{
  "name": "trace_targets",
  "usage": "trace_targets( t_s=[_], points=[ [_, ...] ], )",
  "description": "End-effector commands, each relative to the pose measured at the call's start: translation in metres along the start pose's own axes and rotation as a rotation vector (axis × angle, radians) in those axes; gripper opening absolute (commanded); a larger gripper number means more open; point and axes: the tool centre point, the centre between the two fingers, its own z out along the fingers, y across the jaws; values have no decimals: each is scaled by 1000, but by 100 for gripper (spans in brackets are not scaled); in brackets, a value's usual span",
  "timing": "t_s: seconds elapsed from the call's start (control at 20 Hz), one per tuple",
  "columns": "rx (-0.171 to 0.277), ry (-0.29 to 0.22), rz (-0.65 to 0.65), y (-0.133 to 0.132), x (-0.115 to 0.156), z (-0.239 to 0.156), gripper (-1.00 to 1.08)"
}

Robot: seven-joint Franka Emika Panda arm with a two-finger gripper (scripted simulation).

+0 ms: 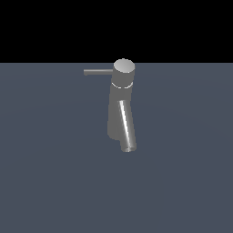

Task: Turn on the faucet by rotating a designated handle.

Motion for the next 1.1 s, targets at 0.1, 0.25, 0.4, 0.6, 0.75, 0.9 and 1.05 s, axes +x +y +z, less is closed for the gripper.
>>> trace_targets(
  t_s=[0.1, 0.25, 0.4, 0.6, 0.75, 0.9, 1.05],
  points=[
    [1, 1, 3, 0, 0, 1, -100],
    [6, 5, 17, -2, 1, 3, -100],
    [14, 14, 45, -4, 2, 9, -100],
    [32, 31, 101, -9, 6, 19, -100],
    [50, 48, 157, -14, 10, 30, -100],
    [71, 68, 225, -20, 15, 42, -100],
    [95, 92, 301, -27, 22, 56, -100]
  ],
)
